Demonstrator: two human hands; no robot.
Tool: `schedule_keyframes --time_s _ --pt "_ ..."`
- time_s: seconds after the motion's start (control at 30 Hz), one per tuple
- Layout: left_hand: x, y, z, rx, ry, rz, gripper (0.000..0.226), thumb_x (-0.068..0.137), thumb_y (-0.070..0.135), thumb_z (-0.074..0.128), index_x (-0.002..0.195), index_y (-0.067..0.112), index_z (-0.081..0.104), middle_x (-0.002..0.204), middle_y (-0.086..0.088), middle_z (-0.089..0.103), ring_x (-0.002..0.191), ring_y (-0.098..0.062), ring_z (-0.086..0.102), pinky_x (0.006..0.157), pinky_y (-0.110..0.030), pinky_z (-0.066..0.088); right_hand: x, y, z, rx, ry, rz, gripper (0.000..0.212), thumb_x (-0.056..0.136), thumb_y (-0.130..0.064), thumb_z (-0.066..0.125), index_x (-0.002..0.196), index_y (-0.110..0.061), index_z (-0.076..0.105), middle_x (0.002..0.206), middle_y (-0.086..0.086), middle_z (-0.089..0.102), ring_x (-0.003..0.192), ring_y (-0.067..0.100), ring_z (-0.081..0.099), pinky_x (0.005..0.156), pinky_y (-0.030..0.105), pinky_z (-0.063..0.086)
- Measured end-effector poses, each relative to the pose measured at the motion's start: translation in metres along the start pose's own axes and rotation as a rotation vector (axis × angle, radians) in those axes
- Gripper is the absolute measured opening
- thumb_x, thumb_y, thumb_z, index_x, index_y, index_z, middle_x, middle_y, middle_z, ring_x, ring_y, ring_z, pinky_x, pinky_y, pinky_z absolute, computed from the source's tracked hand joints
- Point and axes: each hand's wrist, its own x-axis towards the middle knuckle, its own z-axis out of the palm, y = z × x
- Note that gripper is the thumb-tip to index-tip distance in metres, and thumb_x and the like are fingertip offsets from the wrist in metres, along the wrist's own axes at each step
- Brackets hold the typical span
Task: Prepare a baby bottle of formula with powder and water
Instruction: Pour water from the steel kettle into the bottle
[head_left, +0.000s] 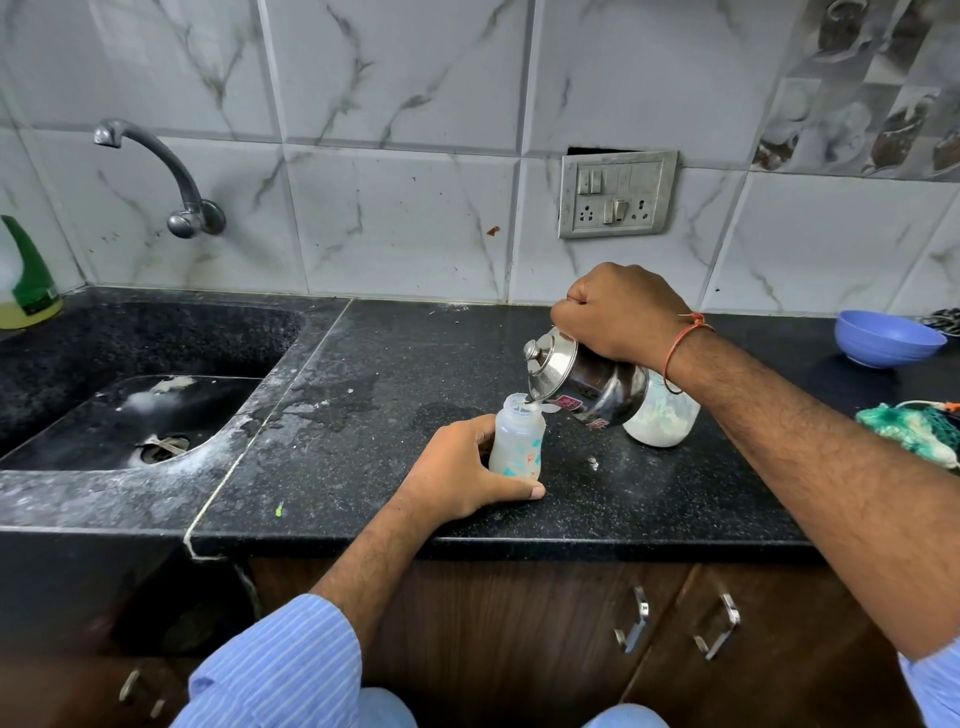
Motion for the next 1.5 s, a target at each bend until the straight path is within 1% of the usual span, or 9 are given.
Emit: schedule_keyframes --time_s 0.27,0.43,0.6,1.03,1.2,1.5 --pt "0.0004 -0.0012 0.0001 -0.009 -0.009 0.001 0.069 0.063 0.049 0.106 0.124 0.037 0.077 0.110 0.023 0.081 0.104 0.005 0.075 0.101 -0.036 0.063 0.0000 -0.0003 -0.0003 0.002 -0.006 0.006 0.042 0.087 -0.028 0.059 0.052 -0.014 0.040 0.053 0.000 0.039 0.055 0.023 0.036 0.055 0.033 0.032" --pt "0.0014 -0.0039 0.0008 -0.032 -0.012 -0.009 0.080 0.053 0.065 0.099 0.125 0.040 0.076 0.110 0.025 0.081 0.106 0.003 0.076 0.102 -0.038 0.063 -0.0001 -0.0016 -0.0011 -0.002 -0.007 0.013 0.042 0.088 -0.027 0.060 0.053 -0.013 0.040 0.054 0.002 0.039 0.056 0.024 0.036 0.055 0.033 0.032" --pt "0.0016 -0.0033 0.0008 -0.017 -0.011 -0.007 0.070 0.062 0.051 0.106 0.124 0.038 0.076 0.110 0.024 0.082 0.105 0.005 0.076 0.102 -0.037 0.063 -0.0002 -0.0016 -0.0010 -0.005 -0.010 0.013 0.042 0.087 -0.028 0.060 0.053 -0.013 0.041 0.053 0.001 0.040 0.056 0.024 0.036 0.055 0.034 0.033" --pt "0.0016 -0.0029 0.0005 -0.003 -0.012 -0.006 0.070 0.063 0.050 0.106 0.126 0.039 0.076 0.111 0.024 0.081 0.104 0.006 0.075 0.102 -0.036 0.063 -0.0002 -0.0030 -0.0021 -0.011 -0.013 0.003 0.042 0.089 -0.027 0.059 0.053 -0.014 0.041 0.053 0.001 0.040 0.055 0.023 0.036 0.054 0.032 0.031" --pt "0.0016 -0.0021 0.0004 -0.004 -0.008 -0.005 0.069 0.064 0.048 0.106 0.126 0.038 0.076 0.111 0.023 0.082 0.104 0.007 0.075 0.102 -0.035 0.063 -0.0002 -0.0043 -0.0023 -0.020 -0.015 0.003 0.041 0.089 -0.028 0.059 0.053 -0.014 0.044 0.054 0.002 0.043 0.055 0.023 0.038 0.053 0.032 0.032" --pt "0.0012 -0.0025 0.0004 -0.007 -0.008 -0.009 0.069 0.063 0.050 0.106 0.124 0.038 0.076 0.109 0.024 0.081 0.104 0.005 0.076 0.101 -0.037 0.063 0.0000 -0.0043 -0.0027 -0.026 -0.017 -0.004 0.040 0.088 -0.028 0.058 0.054 -0.014 0.042 0.055 0.001 0.042 0.056 0.023 0.038 0.053 0.032 0.032"
